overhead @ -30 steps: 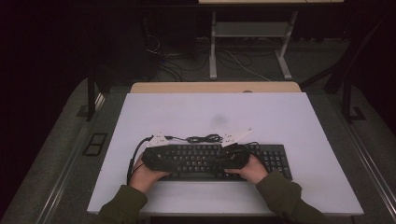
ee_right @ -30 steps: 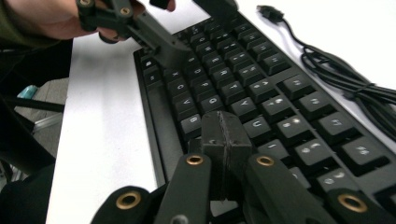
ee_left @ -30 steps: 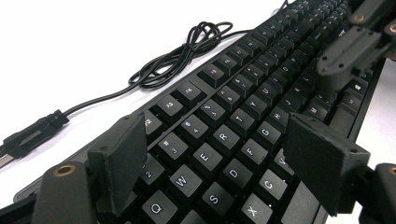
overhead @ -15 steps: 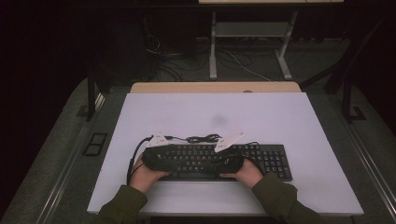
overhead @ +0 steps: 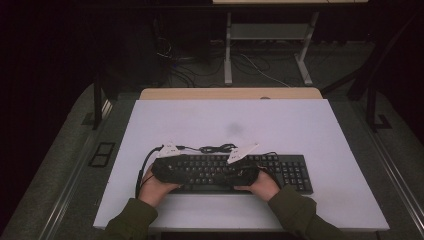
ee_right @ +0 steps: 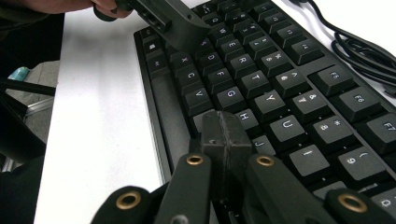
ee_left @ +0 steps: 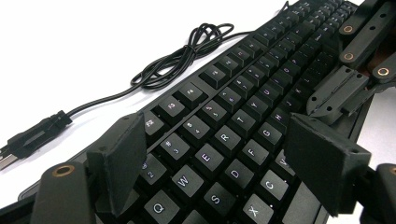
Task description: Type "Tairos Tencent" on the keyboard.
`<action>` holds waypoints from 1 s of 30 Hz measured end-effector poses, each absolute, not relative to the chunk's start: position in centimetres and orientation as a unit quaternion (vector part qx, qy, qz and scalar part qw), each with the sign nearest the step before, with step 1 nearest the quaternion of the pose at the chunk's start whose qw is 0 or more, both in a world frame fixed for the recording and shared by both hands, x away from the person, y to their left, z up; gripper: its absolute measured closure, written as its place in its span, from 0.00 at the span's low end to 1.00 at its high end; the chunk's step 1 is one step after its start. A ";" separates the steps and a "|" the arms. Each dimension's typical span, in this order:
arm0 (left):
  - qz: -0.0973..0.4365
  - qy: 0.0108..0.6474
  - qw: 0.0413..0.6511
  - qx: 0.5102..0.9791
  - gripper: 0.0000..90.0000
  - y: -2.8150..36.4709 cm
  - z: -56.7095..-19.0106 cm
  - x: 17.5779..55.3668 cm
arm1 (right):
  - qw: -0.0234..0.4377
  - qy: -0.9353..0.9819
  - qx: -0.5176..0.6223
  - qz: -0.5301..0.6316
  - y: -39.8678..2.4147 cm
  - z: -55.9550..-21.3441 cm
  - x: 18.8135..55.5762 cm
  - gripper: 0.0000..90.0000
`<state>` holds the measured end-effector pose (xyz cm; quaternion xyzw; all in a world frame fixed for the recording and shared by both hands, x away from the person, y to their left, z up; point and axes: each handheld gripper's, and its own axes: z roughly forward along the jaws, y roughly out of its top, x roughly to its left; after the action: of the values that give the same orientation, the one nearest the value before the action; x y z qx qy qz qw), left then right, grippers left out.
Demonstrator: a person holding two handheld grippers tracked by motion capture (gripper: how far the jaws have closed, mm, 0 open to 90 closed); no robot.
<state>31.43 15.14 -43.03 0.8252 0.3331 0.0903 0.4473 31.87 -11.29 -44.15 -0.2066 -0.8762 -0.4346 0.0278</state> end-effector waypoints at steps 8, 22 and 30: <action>0.092 0.333 0.447 0.825 0.23 15.2 -43.0 31.4 | 0.029 -0.878 -0.207 -0.430 -11.1 -44.3 31.8 0.99; 0.095 0.333 0.447 0.825 0.23 15.1 -42.9 31.5 | 0.026 -0.872 -0.212 -0.441 -11.6 -44.0 32.0 0.97; 0.094 0.332 0.447 0.825 0.29 14.9 -42.7 31.6 | 0.025 -0.861 -0.223 -0.456 -12.4 -43.6 32.3 0.75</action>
<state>31.56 14.86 -42.73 0.8251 0.3323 0.0943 0.4472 32.31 -12.44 -43.59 -0.2230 -0.8610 -0.4564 0.0250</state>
